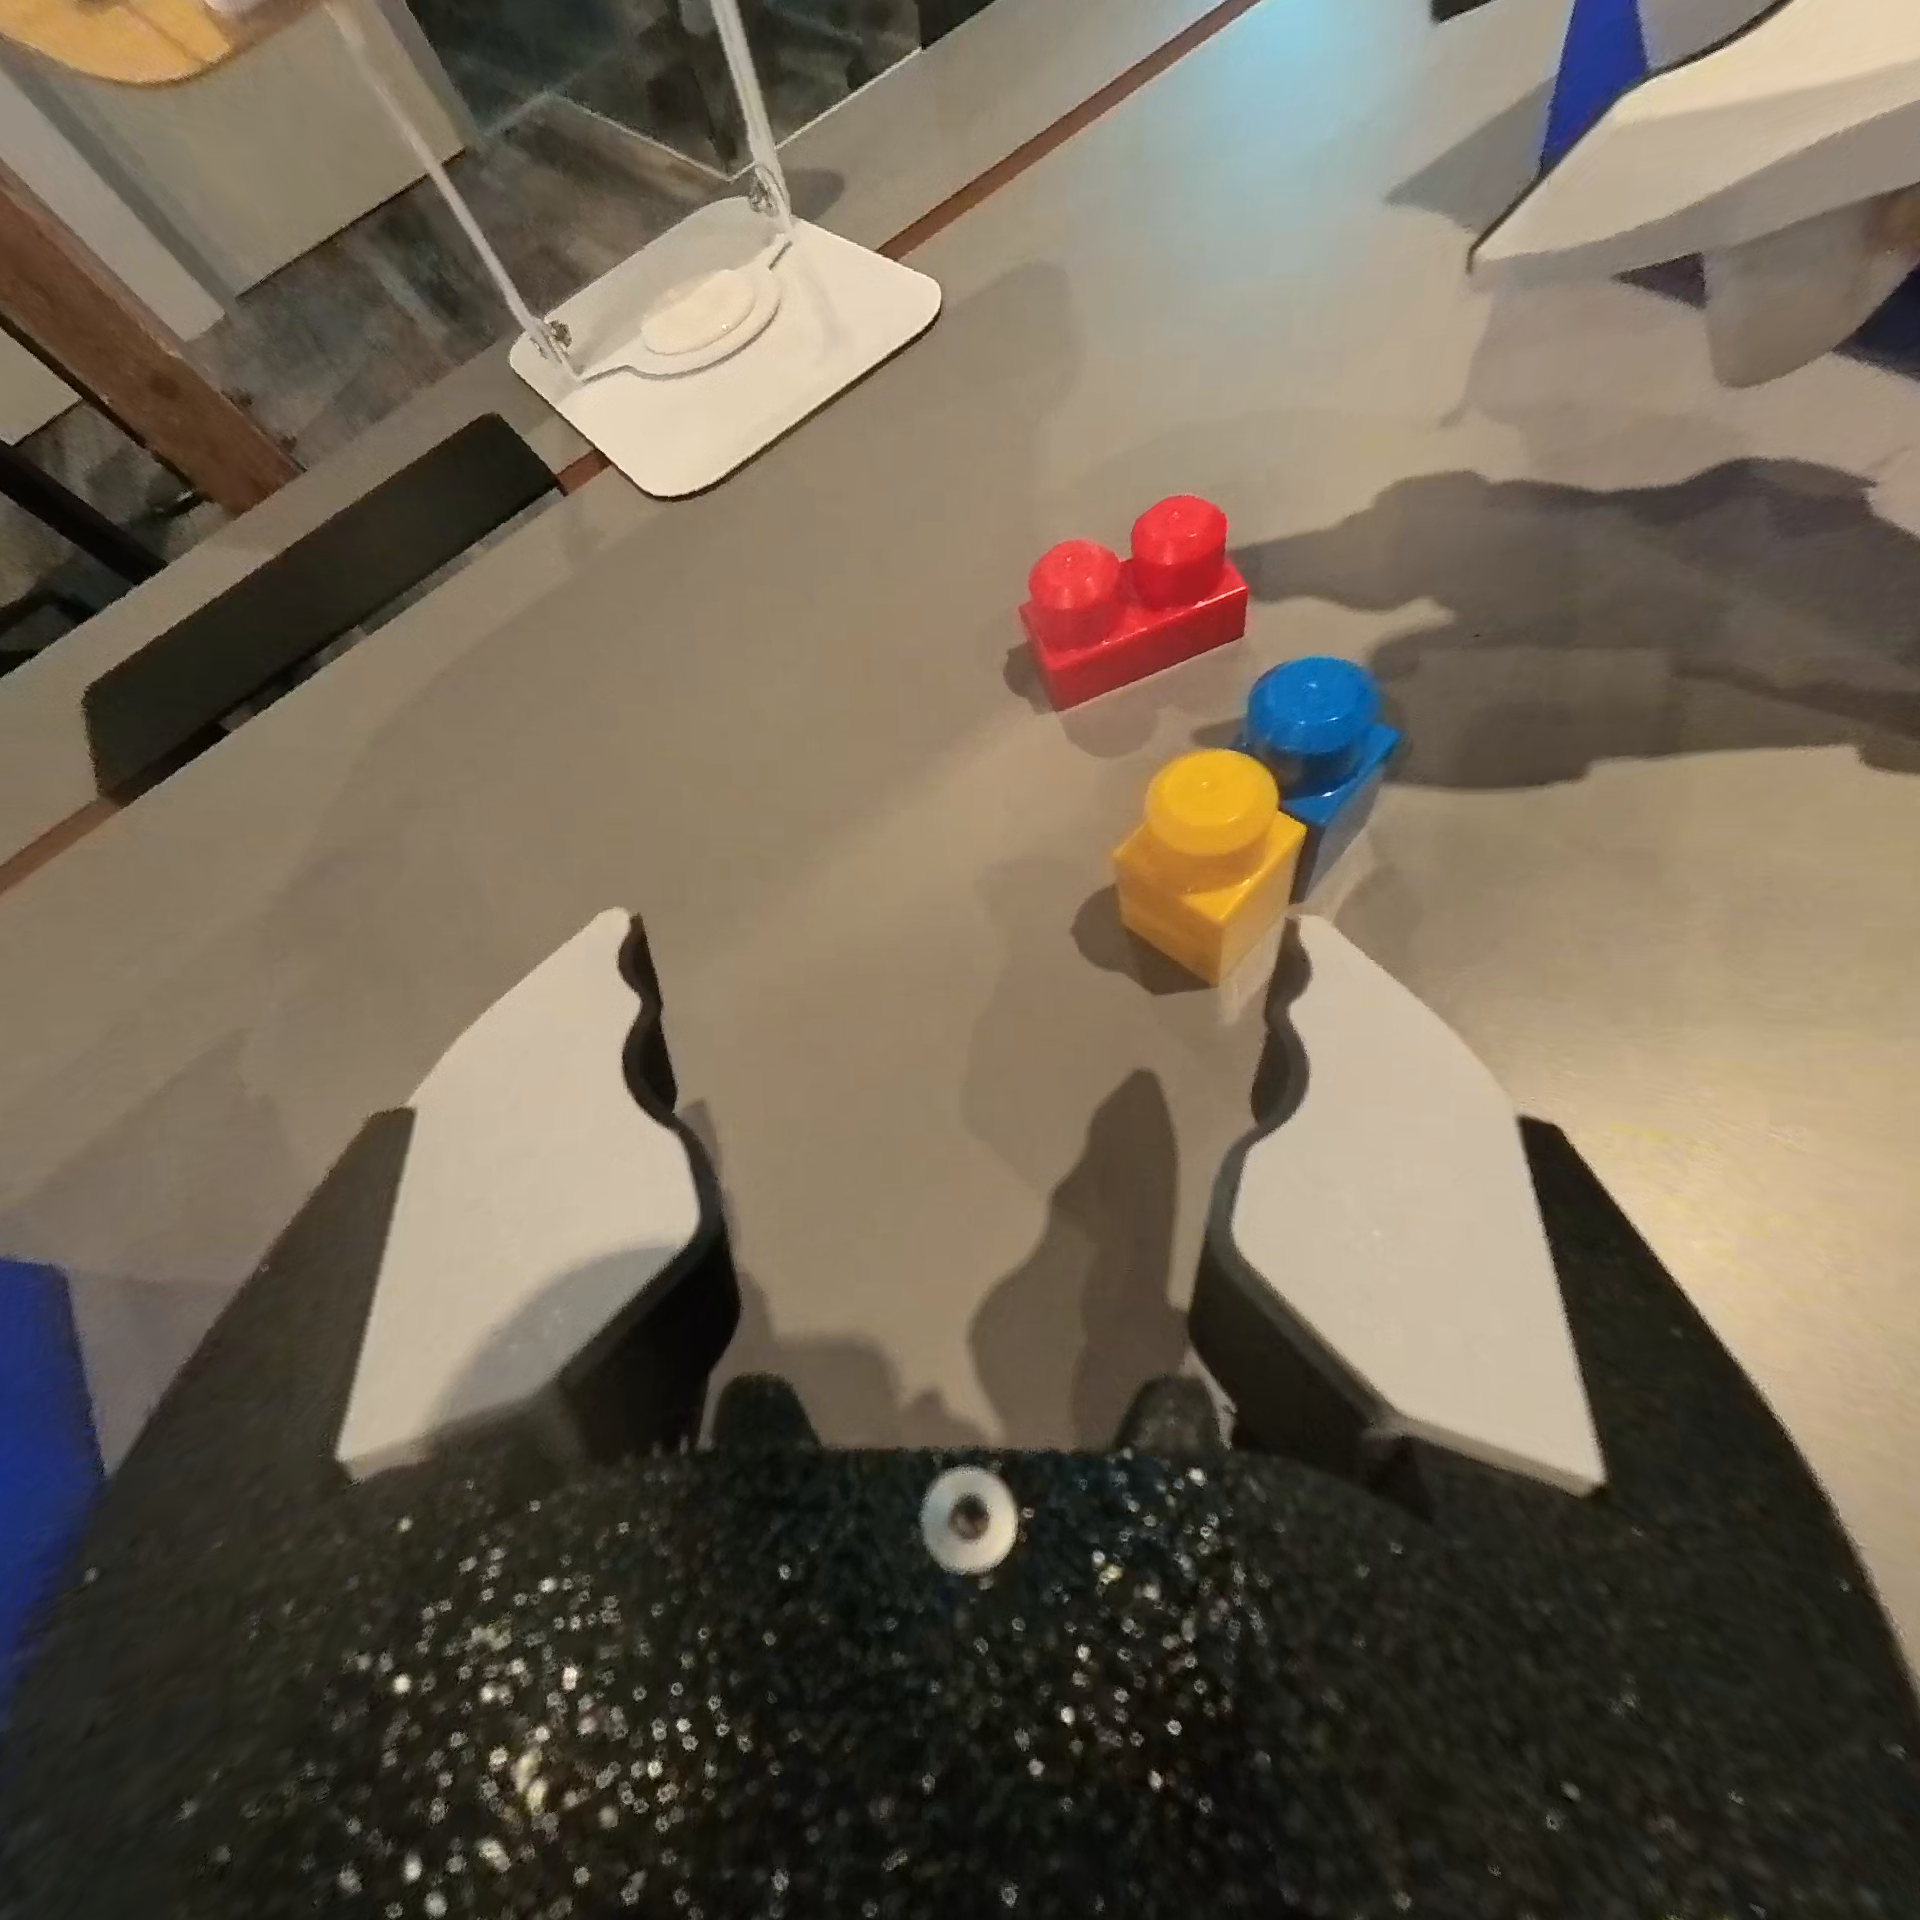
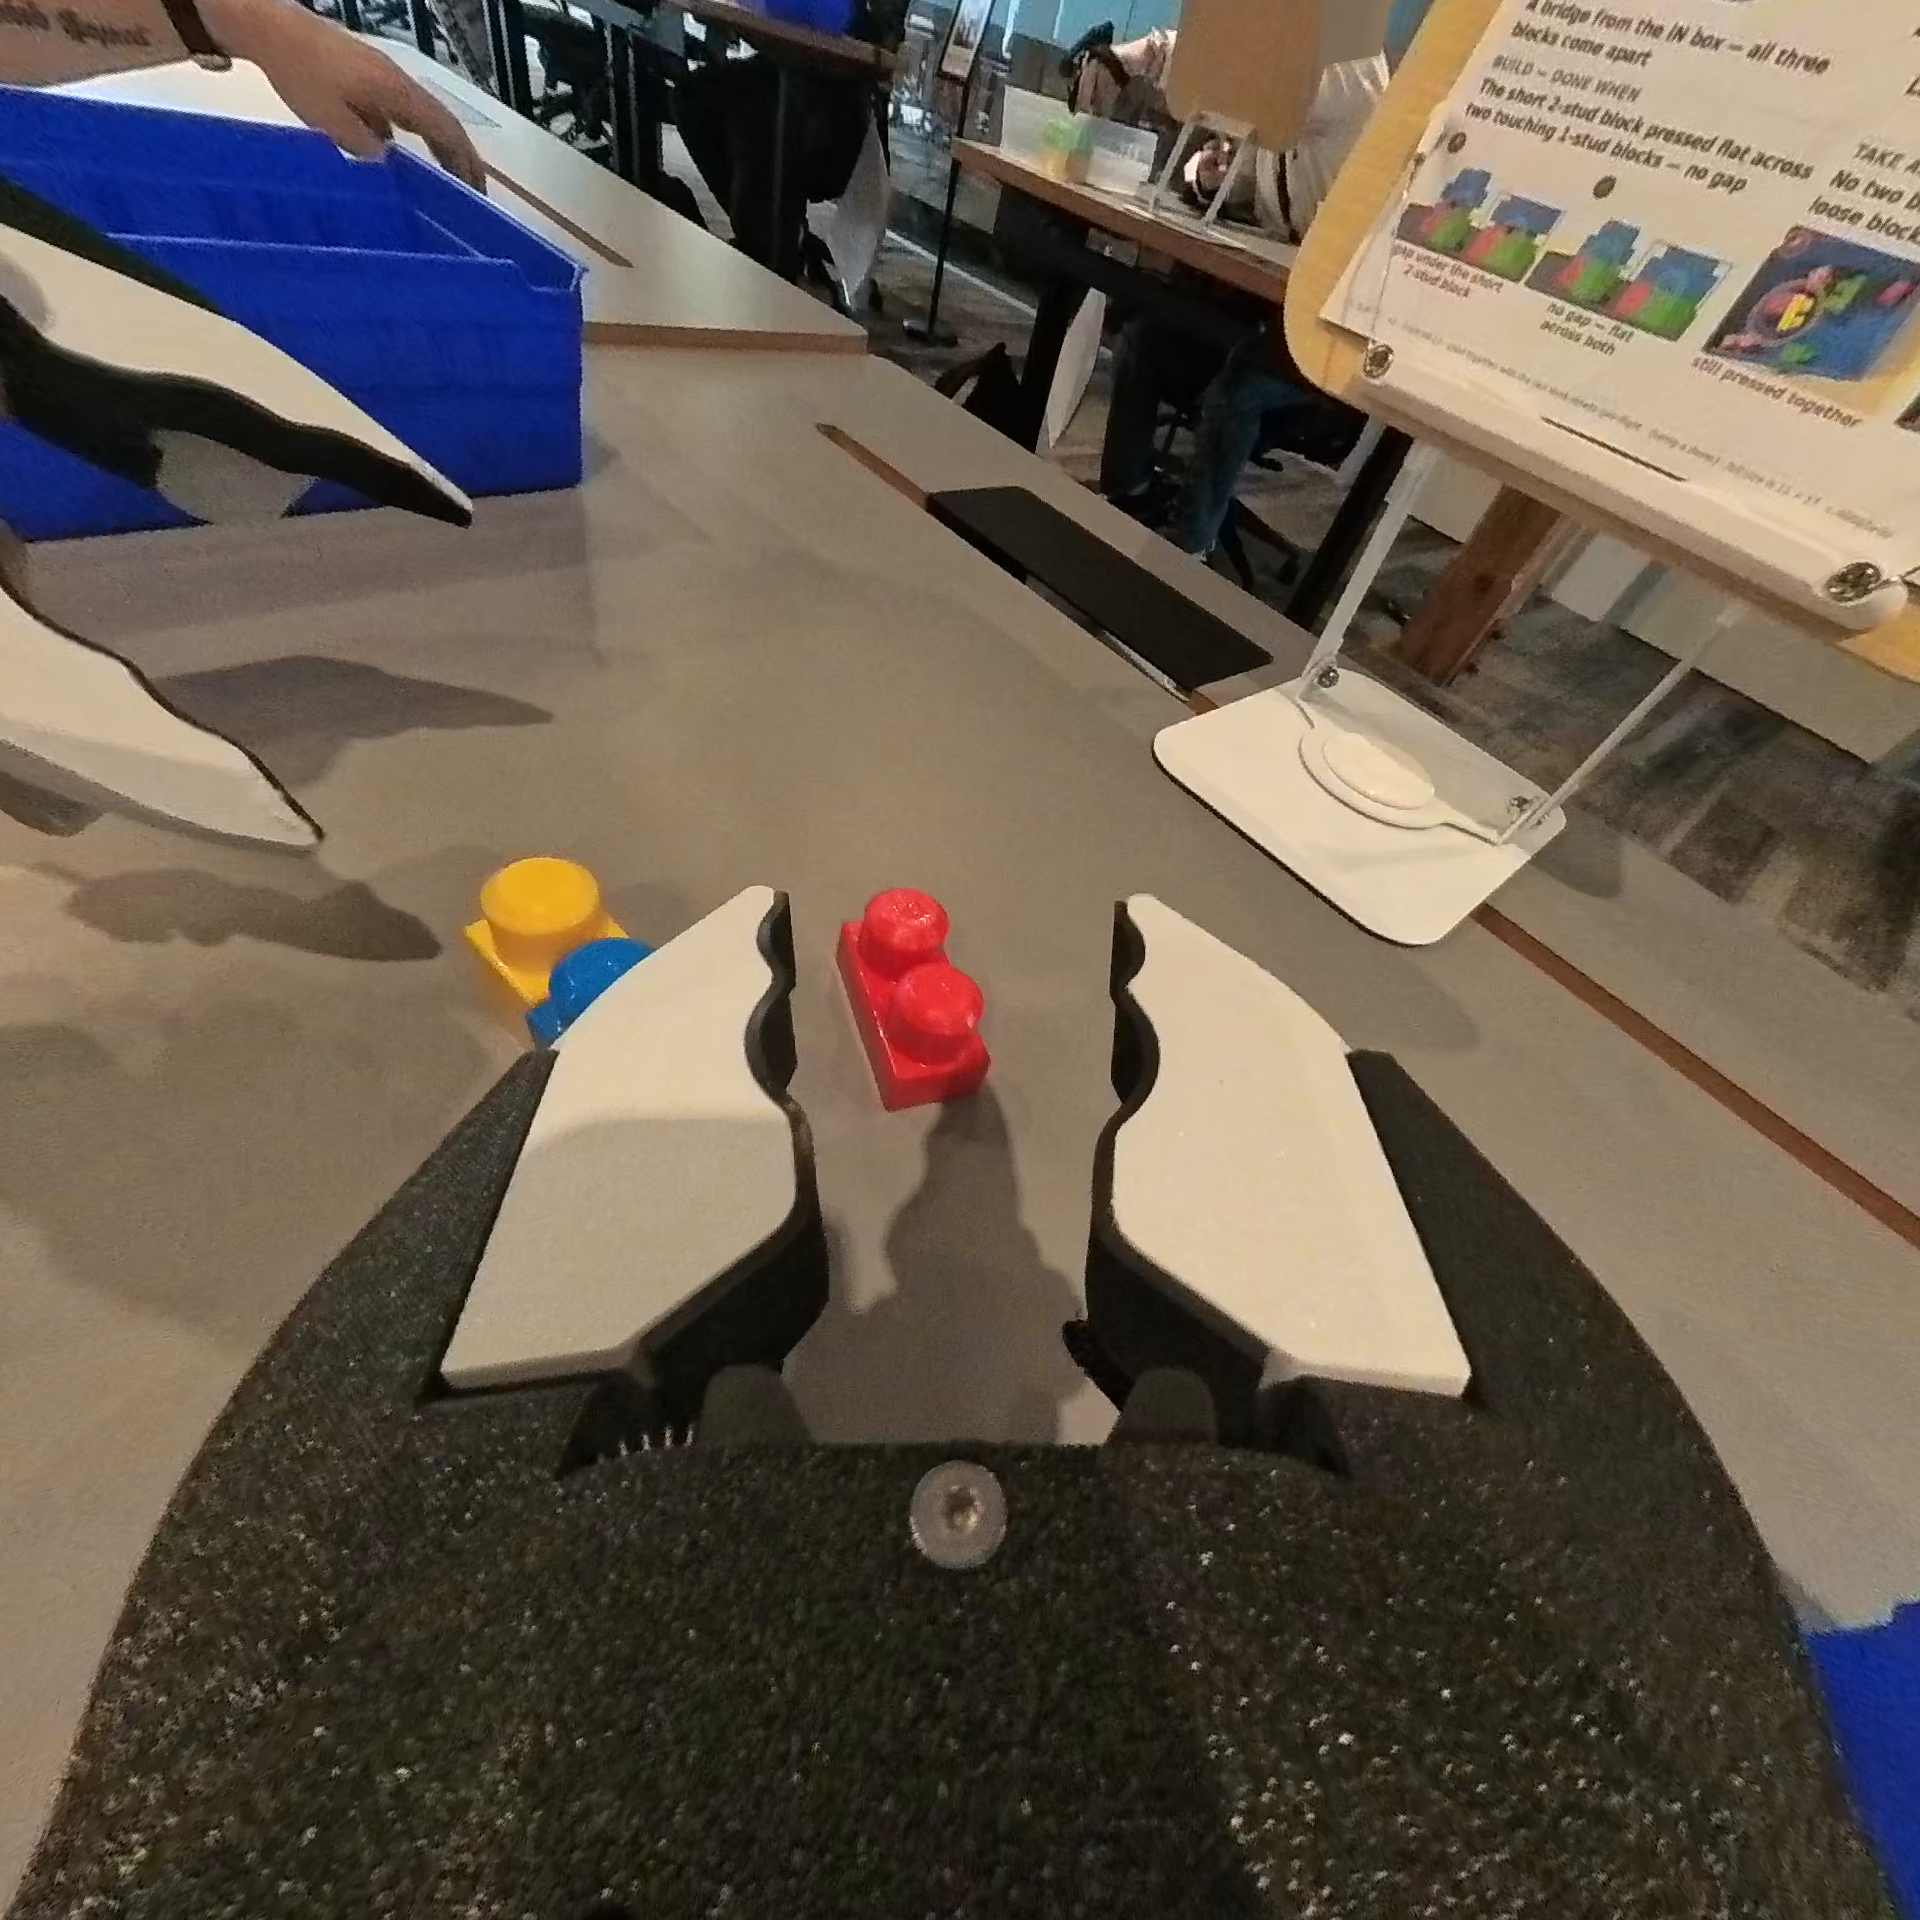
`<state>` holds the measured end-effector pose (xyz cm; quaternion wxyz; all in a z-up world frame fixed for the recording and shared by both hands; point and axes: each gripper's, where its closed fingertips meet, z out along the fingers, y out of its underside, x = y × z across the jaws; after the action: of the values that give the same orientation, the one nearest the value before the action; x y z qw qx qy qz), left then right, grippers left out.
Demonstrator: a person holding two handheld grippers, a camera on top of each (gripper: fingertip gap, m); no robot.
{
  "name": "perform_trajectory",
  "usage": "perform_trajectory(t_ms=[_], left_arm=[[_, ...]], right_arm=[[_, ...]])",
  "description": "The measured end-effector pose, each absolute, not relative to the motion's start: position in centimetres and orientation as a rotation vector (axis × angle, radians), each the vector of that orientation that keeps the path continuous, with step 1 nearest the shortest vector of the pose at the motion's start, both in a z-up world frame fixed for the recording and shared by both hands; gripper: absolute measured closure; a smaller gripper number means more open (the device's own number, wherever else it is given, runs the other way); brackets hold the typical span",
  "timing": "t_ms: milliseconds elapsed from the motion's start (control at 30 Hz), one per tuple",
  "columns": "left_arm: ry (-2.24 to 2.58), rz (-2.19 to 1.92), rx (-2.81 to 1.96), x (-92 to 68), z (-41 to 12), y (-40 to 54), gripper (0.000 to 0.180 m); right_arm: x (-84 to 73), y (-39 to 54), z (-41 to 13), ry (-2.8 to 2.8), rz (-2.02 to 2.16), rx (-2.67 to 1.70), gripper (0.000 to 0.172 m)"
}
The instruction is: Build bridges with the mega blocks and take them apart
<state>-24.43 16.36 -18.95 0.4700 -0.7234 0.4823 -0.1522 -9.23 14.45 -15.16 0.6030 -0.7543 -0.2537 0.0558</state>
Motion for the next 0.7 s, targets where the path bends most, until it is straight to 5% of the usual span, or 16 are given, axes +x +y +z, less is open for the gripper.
perform_trajectory(t_ms=[367, 700], left_arm=[[1.232, -0.602, -1.679, -25.3, -18.9, 15.6, 0.070], [1.551, -0.874, -1.554, -20.6, -20.4, 14.3, 0.090]], right_arm=[[-11.3, 13.9, -14.8, -0.696, 0.242, -1.641, 0.112], [-13.4, 13.4, -15.8, -0.820, 0.386, -1.614, 0.113]])
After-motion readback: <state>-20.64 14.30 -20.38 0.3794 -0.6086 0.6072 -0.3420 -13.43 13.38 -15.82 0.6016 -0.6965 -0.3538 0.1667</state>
